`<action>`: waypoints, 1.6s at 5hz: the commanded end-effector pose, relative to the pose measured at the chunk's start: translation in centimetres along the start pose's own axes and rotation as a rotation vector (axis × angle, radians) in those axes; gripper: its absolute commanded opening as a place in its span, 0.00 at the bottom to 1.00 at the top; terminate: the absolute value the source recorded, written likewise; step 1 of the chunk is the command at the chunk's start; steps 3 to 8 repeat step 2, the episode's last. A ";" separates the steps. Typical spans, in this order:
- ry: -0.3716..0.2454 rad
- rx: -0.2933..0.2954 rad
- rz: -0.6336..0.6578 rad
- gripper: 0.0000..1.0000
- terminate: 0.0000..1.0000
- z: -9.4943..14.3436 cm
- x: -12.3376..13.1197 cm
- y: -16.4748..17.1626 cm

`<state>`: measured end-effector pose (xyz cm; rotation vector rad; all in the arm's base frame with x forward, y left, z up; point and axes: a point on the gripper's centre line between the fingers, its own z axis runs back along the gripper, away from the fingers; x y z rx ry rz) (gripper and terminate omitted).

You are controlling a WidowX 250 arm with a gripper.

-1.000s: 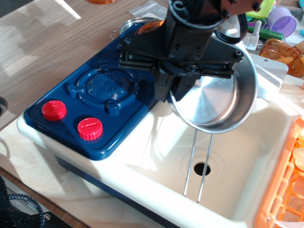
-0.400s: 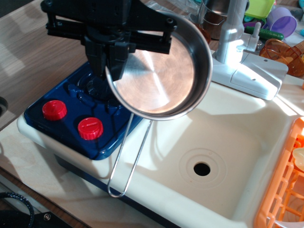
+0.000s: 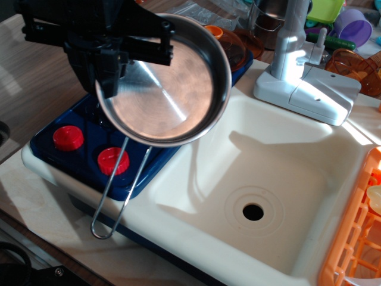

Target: Put pan on stove from sink

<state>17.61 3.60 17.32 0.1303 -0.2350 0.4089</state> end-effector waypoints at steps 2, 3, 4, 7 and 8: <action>-0.028 -0.081 -0.075 1.00 1.00 -1.8 2.5 1.8; -0.028 -0.081 -0.075 1.00 1.00 -1.8 2.5 1.8; -0.028 -0.081 -0.075 1.00 1.00 -1.8 2.5 1.8; -0.028 -0.081 -0.075 1.00 1.00 -1.8 2.5 1.8; -0.028 -0.081 -0.075 1.00 1.00 -1.8 2.5 1.8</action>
